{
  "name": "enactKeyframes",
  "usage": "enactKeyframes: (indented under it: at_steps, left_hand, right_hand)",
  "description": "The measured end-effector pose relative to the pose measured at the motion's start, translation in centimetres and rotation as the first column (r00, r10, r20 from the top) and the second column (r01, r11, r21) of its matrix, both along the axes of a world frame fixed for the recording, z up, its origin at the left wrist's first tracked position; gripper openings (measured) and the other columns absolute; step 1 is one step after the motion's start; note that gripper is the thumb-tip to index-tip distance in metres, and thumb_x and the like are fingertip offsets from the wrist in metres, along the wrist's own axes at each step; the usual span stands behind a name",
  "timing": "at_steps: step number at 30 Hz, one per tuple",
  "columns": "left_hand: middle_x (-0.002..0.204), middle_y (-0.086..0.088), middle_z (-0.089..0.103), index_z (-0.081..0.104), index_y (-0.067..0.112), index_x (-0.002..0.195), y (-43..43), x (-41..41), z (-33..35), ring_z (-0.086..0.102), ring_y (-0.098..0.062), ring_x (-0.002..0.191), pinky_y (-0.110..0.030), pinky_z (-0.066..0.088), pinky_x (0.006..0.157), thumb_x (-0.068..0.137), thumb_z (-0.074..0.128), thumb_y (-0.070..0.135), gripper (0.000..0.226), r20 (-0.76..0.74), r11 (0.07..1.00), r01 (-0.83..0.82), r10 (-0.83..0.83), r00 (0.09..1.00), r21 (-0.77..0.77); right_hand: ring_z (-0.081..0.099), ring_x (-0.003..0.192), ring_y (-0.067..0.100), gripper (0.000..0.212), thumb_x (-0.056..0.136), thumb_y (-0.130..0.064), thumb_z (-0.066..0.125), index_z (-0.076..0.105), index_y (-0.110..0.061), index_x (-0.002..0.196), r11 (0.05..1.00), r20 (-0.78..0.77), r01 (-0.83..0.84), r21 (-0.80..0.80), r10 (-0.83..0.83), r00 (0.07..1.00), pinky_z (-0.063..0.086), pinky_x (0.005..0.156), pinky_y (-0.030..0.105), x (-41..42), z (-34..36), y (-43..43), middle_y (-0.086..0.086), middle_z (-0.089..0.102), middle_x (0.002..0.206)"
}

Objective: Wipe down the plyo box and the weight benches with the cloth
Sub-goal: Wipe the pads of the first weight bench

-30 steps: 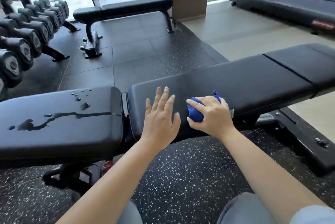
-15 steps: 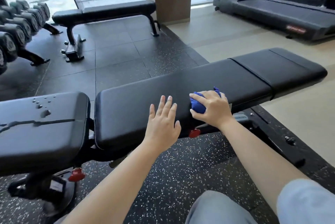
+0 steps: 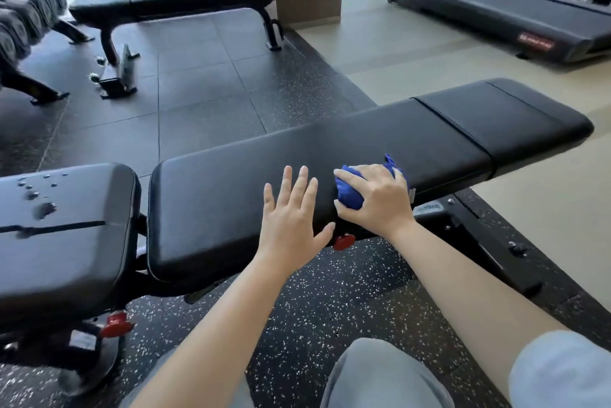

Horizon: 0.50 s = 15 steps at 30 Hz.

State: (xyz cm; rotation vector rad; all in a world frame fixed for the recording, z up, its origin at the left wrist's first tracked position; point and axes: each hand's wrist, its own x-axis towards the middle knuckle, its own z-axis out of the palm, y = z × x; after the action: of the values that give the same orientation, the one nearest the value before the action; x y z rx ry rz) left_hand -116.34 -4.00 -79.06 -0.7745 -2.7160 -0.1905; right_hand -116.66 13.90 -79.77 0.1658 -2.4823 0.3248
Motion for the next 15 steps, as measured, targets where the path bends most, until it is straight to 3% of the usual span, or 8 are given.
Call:
enactKeyframes:
  at_steps: [5, 9, 15]
  left_hand:
    - [0.144, -0.014, 0.039, 0.049, 0.005, 0.131, -0.6, -1.3, 0.3, 0.031, -0.036, 0.134, -0.058, 0.014, 0.1, 0.074, 0.042, 0.06, 0.079, -0.014, 0.995, 0.092, -0.093, 0.996, -0.039]
    - [0.143, -0.015, 0.039, 0.049, 0.005, 0.131, -0.5, -2.5, 0.5, 0.032, -0.038, 0.133, -0.06, 0.017, 0.1, 0.064, 0.071, 0.056, 0.088, -0.076, 0.981, 0.192, -0.193, 0.978, -0.026]
    - [0.139, -0.016, 0.045, 0.056, 0.007, 0.125, -0.1, -3.3, 1.2, 0.039, -0.039, 0.129, -0.062, 0.035, 0.093, 0.046, 0.077, 0.062, 0.099, -0.052, 0.954, 0.268, -0.277, 0.959, -0.134]
  right_hand:
    - [0.063, 0.092, 0.018, 0.047, 0.068, -0.05, 0.053, 0.07, -0.028, 0.106, 1.0, -0.051, 0.01, -0.003, -0.01, 0.999, 0.044, 0.086, 0.046, 0.2, -0.3, 0.0, -0.005, 0.068, 0.103]
    - [0.064, 0.091, 0.018, 0.045, 0.068, -0.048, 0.054, 0.071, -0.027, 0.105, 0.998, -0.068, 0.057, -0.015, -0.058, 0.996, 0.044, 0.086, 0.042, 0.2, -0.1, -0.4, -0.006, 0.069, 0.102]
    - [0.064, 0.093, 0.018, 0.045, 0.069, -0.048, 0.054, 0.071, -0.028, 0.105, 0.973, -0.014, 0.226, -0.049, -0.227, 0.974, 0.043, 0.087, 0.043, 0.2, -0.1, -1.5, -0.006, 0.068, 0.103]
